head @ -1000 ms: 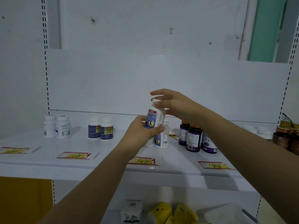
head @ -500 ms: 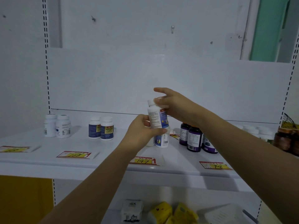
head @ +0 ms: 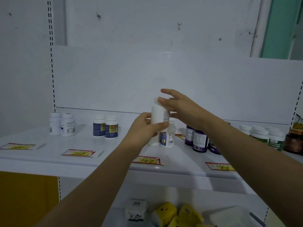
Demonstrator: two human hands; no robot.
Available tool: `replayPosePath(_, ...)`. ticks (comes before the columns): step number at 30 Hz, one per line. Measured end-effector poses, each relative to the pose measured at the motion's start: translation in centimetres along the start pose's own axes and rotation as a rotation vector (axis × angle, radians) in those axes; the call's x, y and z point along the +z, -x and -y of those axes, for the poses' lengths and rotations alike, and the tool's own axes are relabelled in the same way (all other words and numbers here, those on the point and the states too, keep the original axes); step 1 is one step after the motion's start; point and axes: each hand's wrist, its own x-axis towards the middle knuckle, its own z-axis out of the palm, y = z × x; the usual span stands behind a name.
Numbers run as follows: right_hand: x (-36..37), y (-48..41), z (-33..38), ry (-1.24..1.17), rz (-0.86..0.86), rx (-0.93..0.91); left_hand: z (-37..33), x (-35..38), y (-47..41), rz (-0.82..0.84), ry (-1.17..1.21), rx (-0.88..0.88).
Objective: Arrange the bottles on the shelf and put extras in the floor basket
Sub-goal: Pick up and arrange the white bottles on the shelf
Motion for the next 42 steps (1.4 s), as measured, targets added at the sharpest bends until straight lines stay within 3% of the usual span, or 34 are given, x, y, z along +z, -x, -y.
replayPosePath(2,0.4,-0.1,-0.1,0.121,-0.037,-0.017,0.0,0.2,0.0,-0.064,-0.066,0.05)
replayPosePath(5,0.3,-0.2,-0.1,0.06,-0.105,-0.036,0.0,0.3,0.1,-0.093,-0.096,0.079)
replayPosePath(11,-1.1,0.2,-0.1,-0.108,-0.034,-0.036,0.6,-0.1,0.2,0.047,-0.054,0.025)
replayPosePath(18,0.0,0.2,0.0,0.005,-0.095,-0.017,0.6,0.7,0.2,-0.092,-0.15,0.119)
replayPosePath(26,-1.4,0.4,0.7,-0.137,0.021,-0.007,0.7,-0.1,0.2,0.103,0.064,0.003)
replayPosePath(32,-0.3,0.5,0.8,0.051,-0.048,0.008,0.8,0.7,0.2,-0.083,-0.047,0.087)
replayPosePath(36,-0.6,0.7,0.9,0.007,-0.126,-0.008,0.8,0.6,0.3,-0.006,-0.017,0.083)
replayPosePath(42,-0.7,1.1,1.0,-0.115,-0.029,0.018,1.0,0.3,0.5,-0.01,-0.052,0.108)
